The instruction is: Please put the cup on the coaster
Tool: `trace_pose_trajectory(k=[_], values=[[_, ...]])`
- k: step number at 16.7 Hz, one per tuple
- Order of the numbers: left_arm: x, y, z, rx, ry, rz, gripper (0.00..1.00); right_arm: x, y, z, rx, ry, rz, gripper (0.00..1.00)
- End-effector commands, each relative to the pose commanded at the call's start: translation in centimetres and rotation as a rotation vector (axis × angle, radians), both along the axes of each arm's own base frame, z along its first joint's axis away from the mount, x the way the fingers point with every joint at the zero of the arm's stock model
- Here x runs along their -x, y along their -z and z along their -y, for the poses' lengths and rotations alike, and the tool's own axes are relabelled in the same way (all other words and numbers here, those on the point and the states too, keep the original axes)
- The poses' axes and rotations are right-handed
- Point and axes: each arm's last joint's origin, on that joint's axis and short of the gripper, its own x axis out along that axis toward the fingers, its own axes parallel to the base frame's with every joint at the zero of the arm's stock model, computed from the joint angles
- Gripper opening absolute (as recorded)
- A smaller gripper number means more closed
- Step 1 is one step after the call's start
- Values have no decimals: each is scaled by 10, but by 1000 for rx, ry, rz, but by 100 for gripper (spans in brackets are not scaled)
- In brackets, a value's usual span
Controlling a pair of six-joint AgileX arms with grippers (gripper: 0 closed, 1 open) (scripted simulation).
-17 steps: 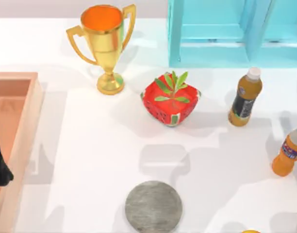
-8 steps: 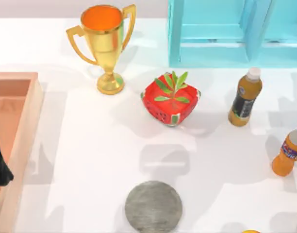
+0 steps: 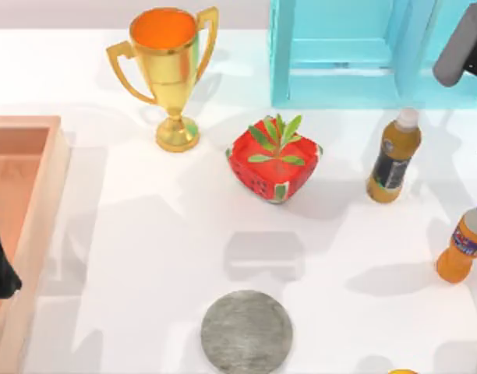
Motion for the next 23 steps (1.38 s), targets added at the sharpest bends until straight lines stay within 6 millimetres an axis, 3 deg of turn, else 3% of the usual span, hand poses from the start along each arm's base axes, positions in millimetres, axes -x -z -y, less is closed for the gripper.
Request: trace_pose_trajectory(k=[3,5,9,12,15,18,23], values=[[0,0,0,0,0,0,100,20,-14,-57,-155,133,120,0],[0,0,0,0,0,0,100,40,-11,-96,-273,217,154,0],[0,0,0,0,0,0,100,91,13,-167,-487,389,135,0],[0,0,0,0,0,0,100,139,39,-207,-601,519,85,0],[0,0,0,0,0,0,100,185,65,-232,-674,639,36,0],[0,0,0,0,0,0,100,224,87,-244,-715,734,0,0],[0,0,0,0,0,0,100,255,106,-249,-733,808,-25,0]])
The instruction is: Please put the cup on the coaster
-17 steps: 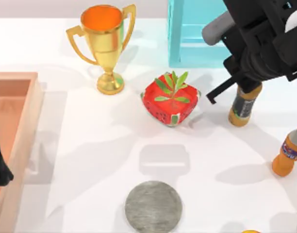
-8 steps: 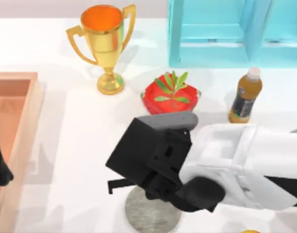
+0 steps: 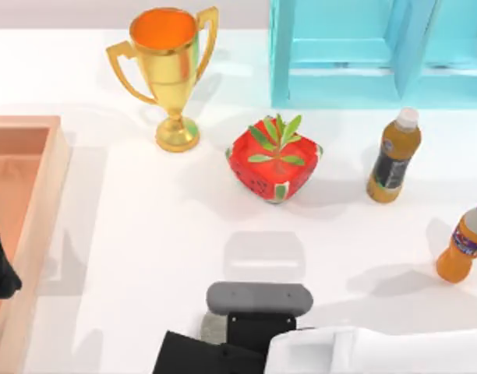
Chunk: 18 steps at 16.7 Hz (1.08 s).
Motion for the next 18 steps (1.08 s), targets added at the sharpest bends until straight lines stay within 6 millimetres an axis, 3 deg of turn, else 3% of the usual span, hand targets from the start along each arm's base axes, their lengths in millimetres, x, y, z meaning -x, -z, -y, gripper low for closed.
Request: trace_pose_trajectory(k=[7,15,18], values=[[0,0,0,0,0,0,100,-3,2,-1,-6,4,0,0],[0,0,0,0,0,0,100,-35,49,-3,-1,2,-1,0],[0,0,0,0,0,0,100,-37,53,-3,-1,2,-1,0]])
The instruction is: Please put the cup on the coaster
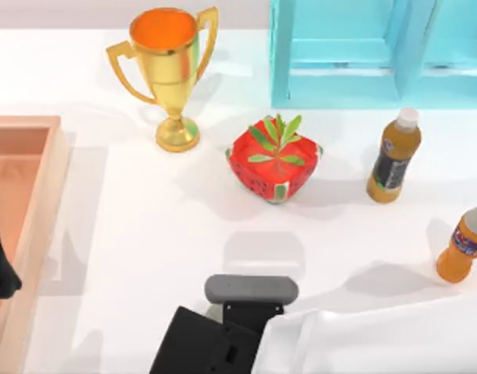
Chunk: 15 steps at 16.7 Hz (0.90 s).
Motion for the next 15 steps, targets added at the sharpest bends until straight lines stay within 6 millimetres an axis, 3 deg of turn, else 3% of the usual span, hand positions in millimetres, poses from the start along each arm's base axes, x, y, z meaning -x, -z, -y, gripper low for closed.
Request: trace_pose_trajectory(k=[2,15], values=[[0,0,0,0,0,0,100,0,0,0,0,0,0,0],[0,0,0,0,0,0,100,0,0,0,0,0,0,98]])
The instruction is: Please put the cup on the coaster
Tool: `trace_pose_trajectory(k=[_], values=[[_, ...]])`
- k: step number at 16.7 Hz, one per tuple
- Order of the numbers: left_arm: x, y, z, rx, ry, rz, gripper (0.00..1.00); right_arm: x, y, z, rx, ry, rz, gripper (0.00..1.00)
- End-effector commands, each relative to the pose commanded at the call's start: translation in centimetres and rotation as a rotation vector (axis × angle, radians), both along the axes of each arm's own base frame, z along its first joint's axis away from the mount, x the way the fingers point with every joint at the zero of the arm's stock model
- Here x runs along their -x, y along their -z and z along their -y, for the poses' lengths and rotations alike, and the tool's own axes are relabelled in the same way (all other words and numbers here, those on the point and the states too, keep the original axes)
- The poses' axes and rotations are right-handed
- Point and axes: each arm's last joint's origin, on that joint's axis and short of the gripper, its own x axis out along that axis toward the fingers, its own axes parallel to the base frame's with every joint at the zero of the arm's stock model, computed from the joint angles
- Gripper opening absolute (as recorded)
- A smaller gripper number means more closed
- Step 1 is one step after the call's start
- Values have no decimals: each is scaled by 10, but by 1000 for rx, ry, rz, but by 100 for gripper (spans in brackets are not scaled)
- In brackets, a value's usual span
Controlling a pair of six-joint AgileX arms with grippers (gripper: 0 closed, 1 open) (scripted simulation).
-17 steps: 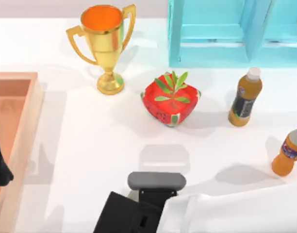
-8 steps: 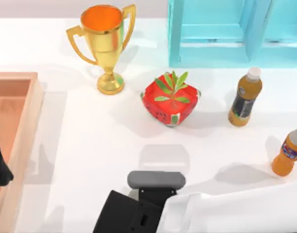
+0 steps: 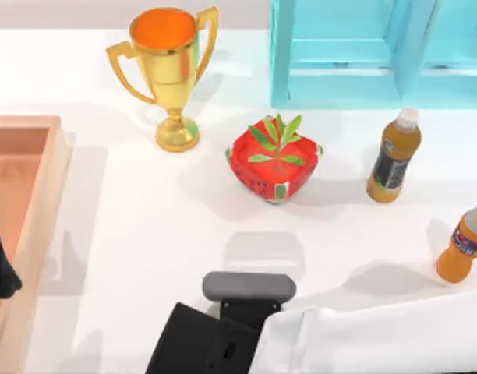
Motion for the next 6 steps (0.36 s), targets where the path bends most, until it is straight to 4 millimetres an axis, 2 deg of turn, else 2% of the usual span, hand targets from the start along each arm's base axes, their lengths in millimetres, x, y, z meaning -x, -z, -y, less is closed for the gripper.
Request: trace_pose_trajectory(k=[6], values=[[0,0,0,0,0,0,100,0,0,0,0,0,0,100]])
